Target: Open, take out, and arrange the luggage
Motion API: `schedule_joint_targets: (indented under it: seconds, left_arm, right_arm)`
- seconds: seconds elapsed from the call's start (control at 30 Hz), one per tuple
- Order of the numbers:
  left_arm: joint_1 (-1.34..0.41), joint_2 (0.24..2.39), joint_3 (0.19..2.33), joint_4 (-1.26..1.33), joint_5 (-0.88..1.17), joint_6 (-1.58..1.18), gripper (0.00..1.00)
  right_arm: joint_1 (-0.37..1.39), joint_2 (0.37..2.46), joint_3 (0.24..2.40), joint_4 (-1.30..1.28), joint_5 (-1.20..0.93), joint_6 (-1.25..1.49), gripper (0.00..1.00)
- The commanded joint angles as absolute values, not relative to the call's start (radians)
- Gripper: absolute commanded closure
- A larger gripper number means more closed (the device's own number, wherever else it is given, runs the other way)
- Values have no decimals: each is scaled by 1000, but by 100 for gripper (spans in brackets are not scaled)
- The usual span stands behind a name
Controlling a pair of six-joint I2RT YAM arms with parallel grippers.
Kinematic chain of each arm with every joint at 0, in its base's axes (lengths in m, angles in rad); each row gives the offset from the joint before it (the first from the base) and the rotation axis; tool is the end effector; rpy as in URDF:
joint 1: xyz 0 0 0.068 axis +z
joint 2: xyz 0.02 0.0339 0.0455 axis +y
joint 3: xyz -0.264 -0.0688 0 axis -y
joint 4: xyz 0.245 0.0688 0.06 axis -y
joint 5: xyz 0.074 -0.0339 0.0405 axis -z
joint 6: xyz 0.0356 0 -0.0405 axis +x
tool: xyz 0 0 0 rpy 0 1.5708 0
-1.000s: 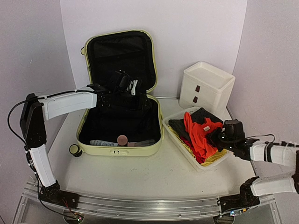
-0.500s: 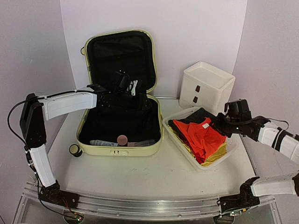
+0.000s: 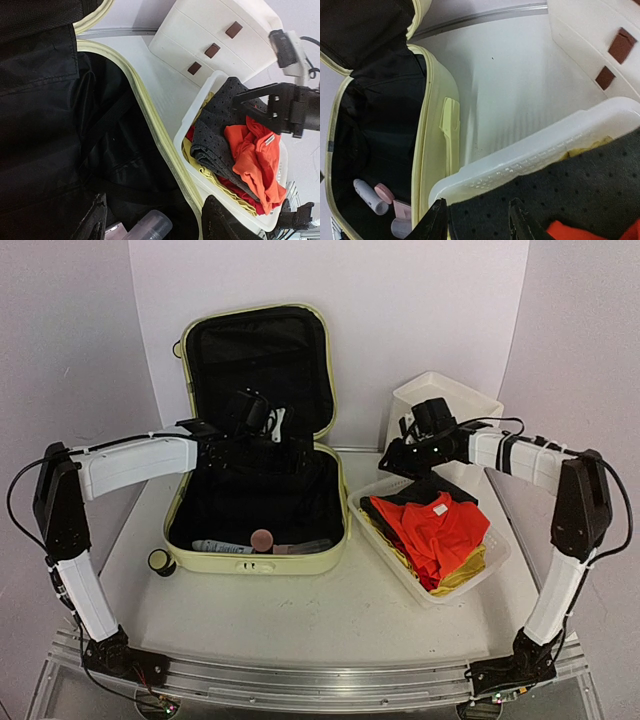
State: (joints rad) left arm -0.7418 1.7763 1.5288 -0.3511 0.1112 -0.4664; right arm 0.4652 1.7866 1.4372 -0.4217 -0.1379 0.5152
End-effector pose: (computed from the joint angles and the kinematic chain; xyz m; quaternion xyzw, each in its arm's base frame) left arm 0.3044 -0.2843 0.3085 0.1469 0.8709 -0.3054 0.3560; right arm 0.3603 0.1863 0.2677 -0.0038 0.9193 0.2388 0.3127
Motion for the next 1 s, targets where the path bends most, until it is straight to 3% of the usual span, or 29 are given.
schedule_joint_targets:
  seconds: [0.0, 0.2, 0.4, 0.7, 0.97]
  left_arm:
    - [-730, 1711, 1525, -349, 85, -438, 34]
    - [-721, 1700, 1515, -359, 70, -427, 34]
    - [-711, 1691, 1500, -365, 51, -419, 33]
    - [-706, 1686, 1490, -368, 45, -413, 33]
    - [-706, 1687, 1483, -369, 56, -417, 33]
  right_arm:
    - [508, 1957, 1668, -518, -67, 438, 59]
    - [550, 2201, 1930, -734, 75, 362, 79]
    - [569, 2237, 1882, -873, 171, 302, 97]
    - [568, 1943, 1423, -869, 250, 331, 98]
    - [550, 1742, 1301, -867, 410, 419, 92]
